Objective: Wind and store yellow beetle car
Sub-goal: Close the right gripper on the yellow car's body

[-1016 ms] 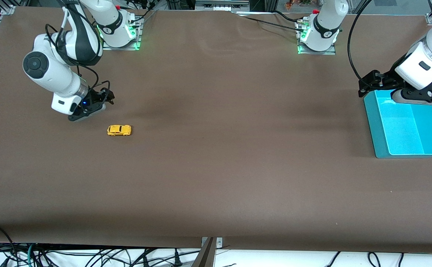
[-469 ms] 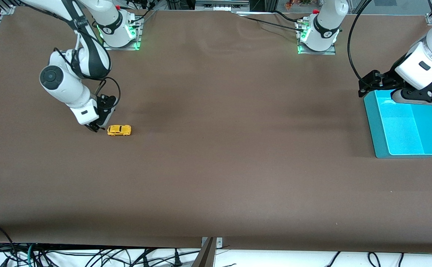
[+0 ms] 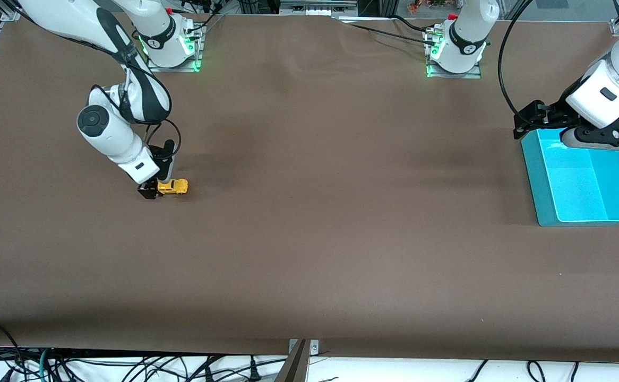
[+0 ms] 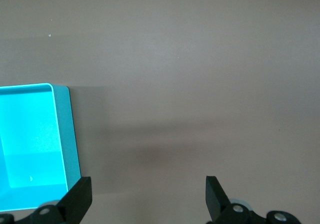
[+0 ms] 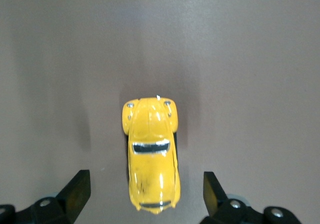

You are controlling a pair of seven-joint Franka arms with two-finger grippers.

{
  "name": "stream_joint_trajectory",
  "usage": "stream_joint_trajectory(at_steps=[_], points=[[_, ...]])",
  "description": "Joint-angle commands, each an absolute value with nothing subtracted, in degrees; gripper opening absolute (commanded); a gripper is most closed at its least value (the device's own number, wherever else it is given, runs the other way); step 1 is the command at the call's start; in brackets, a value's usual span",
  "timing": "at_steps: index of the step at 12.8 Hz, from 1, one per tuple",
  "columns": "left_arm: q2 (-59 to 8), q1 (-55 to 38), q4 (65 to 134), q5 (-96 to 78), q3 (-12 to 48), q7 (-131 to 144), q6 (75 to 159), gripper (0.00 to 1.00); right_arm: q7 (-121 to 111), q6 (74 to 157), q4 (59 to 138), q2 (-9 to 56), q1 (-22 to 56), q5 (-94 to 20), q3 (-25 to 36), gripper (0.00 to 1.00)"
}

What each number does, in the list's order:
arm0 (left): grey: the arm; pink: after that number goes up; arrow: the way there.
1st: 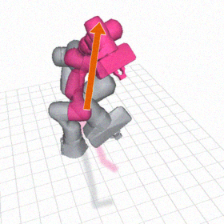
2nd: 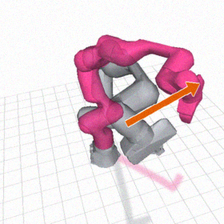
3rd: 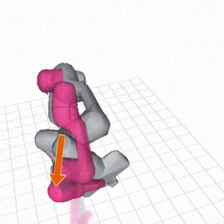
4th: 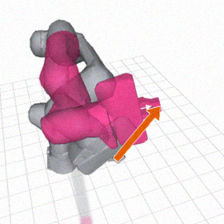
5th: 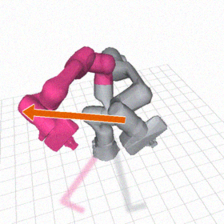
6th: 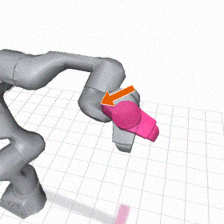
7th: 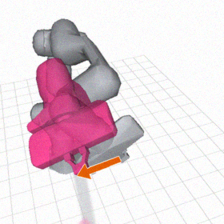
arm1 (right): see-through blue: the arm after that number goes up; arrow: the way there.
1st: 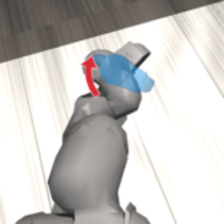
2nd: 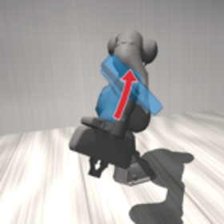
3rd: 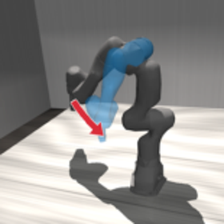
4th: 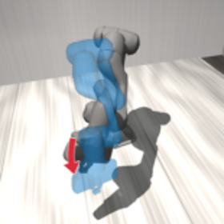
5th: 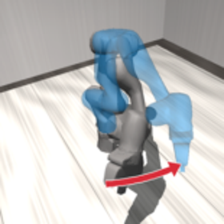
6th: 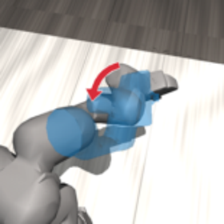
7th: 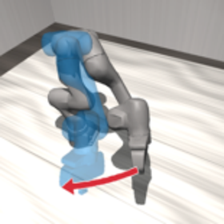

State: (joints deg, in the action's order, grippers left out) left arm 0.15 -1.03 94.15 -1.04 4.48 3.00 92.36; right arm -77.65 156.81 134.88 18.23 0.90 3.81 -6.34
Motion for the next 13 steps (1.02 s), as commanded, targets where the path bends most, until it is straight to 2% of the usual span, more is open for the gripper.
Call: stream_joint_trajectory(at_steps=[1, 5, 7, 13], points=[[0.4, -1.0, 93.5, 0.5, 4.8, 3.3, 91.5, 1.00, -78.7, 158.3, 133.8, 20.0, 0.6, 4.5, -6.8, 0.84], [0.4, -1.0, 93.5, 0.4, 4.8, 3.3, 91.4, 1.00, -78.8, 158.2, 133.8, 20.1, 0.5, 4.5, -6.9, 0.35], [0.4, -1.0, 93.5, 0.5, 4.8, 3.3, 91.5, 1.00, -78.8, 158.1, 133.8, 20.0, 0.5, 4.5, -7.1, 0.20], [0.4, -1.0, 93.5, 0.5, 4.8, 3.3, 91.5, 1.00, -85.0, 157.9, 133.5, 20.2, 0.4, 4.5, -7.1, 0.20]])
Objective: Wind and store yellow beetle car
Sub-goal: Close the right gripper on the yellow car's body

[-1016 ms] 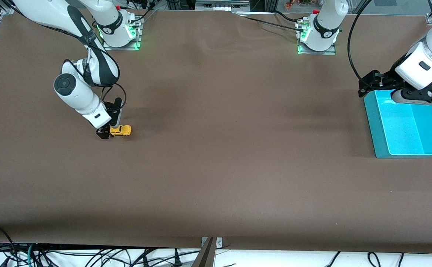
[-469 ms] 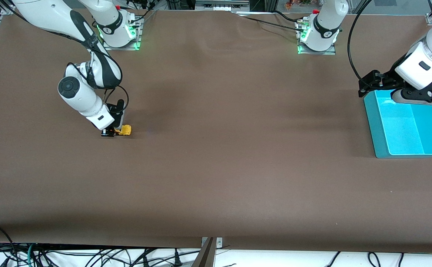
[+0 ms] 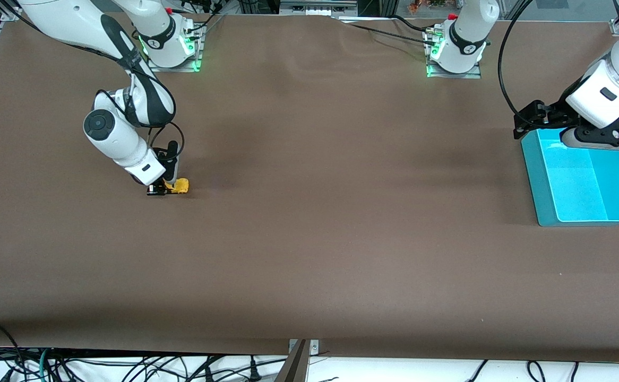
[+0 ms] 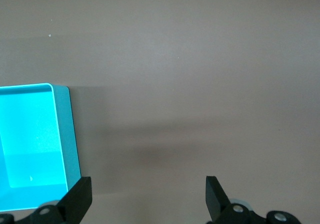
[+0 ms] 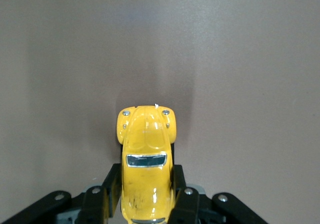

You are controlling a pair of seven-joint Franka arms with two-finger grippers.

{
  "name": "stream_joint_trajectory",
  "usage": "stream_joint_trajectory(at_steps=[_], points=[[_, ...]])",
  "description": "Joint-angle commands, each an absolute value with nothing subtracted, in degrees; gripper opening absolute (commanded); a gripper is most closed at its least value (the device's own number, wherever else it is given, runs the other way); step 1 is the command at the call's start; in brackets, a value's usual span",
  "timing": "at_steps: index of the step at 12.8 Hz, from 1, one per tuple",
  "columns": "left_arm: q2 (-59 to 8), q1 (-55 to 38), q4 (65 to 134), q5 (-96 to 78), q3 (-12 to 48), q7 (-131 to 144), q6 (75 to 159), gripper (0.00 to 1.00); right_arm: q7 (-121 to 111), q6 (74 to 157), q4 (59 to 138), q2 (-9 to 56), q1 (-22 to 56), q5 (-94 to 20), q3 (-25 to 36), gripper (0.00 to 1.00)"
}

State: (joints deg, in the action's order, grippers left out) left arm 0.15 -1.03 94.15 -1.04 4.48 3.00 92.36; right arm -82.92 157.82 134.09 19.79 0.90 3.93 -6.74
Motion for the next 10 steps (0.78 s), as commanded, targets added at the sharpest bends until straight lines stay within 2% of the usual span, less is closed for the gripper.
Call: stream_joint_trajectory(at_steps=[1, 10], points=[[0.4, -1.0, 93.5, 0.5, 4.8, 3.3, 91.5, 1.00, -85.2, 158.0, 133.5, 20.6, 0.4, 4.5, -7.1, 0.20], [0.4, -1.1, 93.4, 0.5, 5.2, 3.4, 91.4, 1.00, -90.8, 157.9, 133.8, 23.4, -9.0, 4.1, -7.0, 0.20]])
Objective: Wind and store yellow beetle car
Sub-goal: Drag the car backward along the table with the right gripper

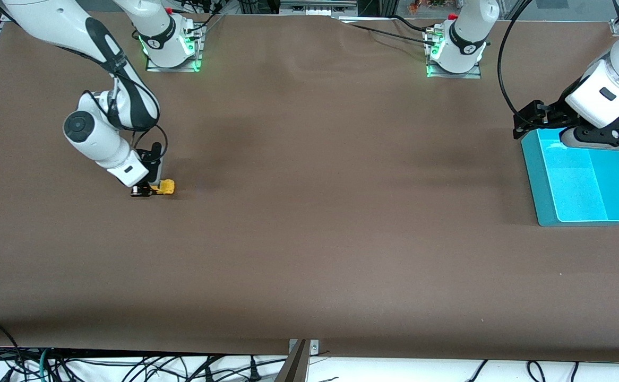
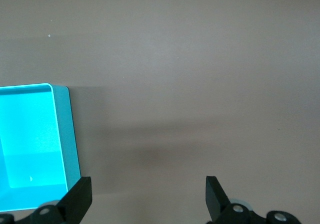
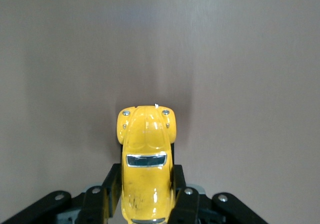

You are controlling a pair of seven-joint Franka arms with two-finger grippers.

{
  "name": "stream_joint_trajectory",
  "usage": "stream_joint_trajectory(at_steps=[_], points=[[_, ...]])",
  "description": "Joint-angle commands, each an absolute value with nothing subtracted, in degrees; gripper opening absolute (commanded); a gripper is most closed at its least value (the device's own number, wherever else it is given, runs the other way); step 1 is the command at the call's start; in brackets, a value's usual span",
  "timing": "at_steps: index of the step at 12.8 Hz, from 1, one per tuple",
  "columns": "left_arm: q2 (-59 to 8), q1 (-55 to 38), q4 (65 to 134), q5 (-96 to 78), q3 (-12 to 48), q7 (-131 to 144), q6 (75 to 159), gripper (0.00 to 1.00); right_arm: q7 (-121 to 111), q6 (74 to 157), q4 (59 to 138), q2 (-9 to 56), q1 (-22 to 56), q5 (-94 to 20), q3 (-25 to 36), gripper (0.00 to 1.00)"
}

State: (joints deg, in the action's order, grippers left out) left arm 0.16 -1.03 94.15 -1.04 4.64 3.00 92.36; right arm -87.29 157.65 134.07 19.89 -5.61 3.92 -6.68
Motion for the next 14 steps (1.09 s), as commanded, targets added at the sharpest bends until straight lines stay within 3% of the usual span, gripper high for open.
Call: stream_joint_trajectory(at_steps=[1, 11, 14], points=[[0.5, -1.1, 93.4, 0.5, 5.3, 3.5, 91.4, 1.00, -93.4, 157.9, 133.8, 23.3, -10.3, 4.0, -6.9, 0.20], [0.4, -1.0, 93.4, 0.5, 5.2, 3.3, 91.3, 1.00, -110.0, 157.7, 133.6, 23.6, -22.1, 3.8, -3.6, 0.21], [0.4, -1.0, 93.4, 0.5, 5.2, 3.3, 91.3, 1.00, -109.8, 153.1, 131.8, 23.6, -22.1, 1.1, -4.2, 0.28]])
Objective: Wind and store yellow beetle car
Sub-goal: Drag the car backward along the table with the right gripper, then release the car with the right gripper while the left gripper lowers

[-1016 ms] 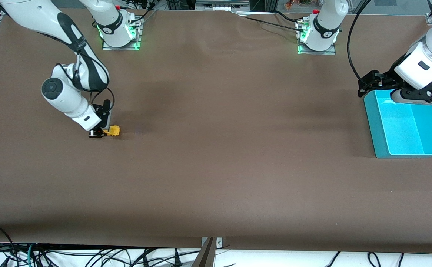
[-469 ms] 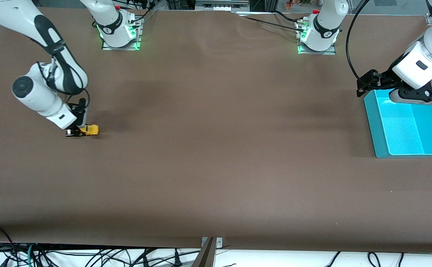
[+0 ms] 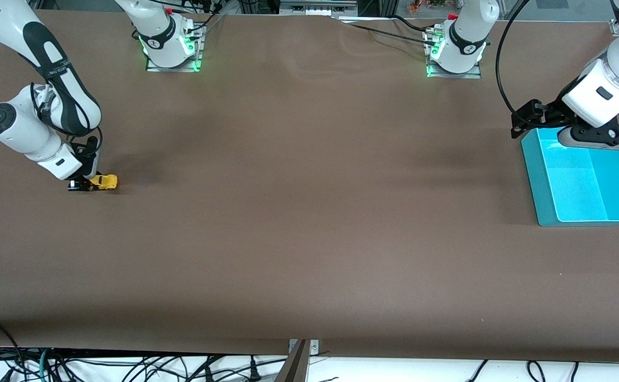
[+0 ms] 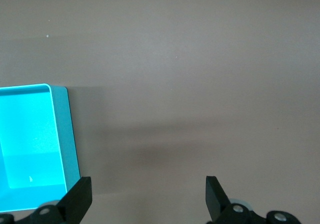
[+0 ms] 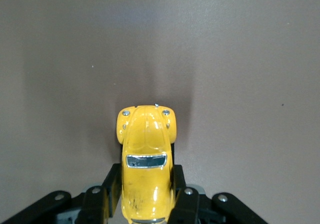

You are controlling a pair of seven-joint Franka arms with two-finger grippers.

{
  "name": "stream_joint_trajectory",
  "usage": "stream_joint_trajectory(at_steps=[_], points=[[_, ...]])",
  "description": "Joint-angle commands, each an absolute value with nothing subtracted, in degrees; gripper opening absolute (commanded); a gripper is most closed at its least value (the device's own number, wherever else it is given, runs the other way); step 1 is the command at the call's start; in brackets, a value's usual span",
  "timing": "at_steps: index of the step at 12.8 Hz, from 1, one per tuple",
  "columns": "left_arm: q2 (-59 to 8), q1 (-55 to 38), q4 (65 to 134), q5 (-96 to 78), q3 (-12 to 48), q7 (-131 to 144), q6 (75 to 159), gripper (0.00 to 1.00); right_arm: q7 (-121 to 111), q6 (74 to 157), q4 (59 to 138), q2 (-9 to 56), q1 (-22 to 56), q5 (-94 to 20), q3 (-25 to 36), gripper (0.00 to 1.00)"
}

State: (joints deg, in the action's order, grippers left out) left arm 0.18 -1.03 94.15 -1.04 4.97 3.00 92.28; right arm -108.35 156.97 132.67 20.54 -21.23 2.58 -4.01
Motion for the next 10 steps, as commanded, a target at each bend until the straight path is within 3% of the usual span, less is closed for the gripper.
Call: stream_joint_trajectory(at_steps=[1, 2, 5, 10], points=[[0.5, -1.0, 93.4, 0.5, 5.2, 3.3, 91.3, 1.00, -109.7, 151.4, 130.7, 23.6, -22.1, 1.1, -4.4, 0.31], [0.4, -1.0, 93.4, 0.5, 5.2, 3.2, 91.3, 1.00, -109.5, 150.5, 130.1, 23.5, -22.1, 1.0, -4.8, 0.39], [0.4, -1.0, 93.4, 0.5, 5.1, 3.2, 91.3, 1.00, -109.5, 149.6, 128.9, 23.5, -22.1, 0.7, -5.3, 1.00], [0.4, -1.0, 93.4, 0.5, 5.1, 3.2, 91.3, 1.00, -109.2, 143.7, 124.5, 22.2, -21.9, 0.6, -7.1, 1.00]])
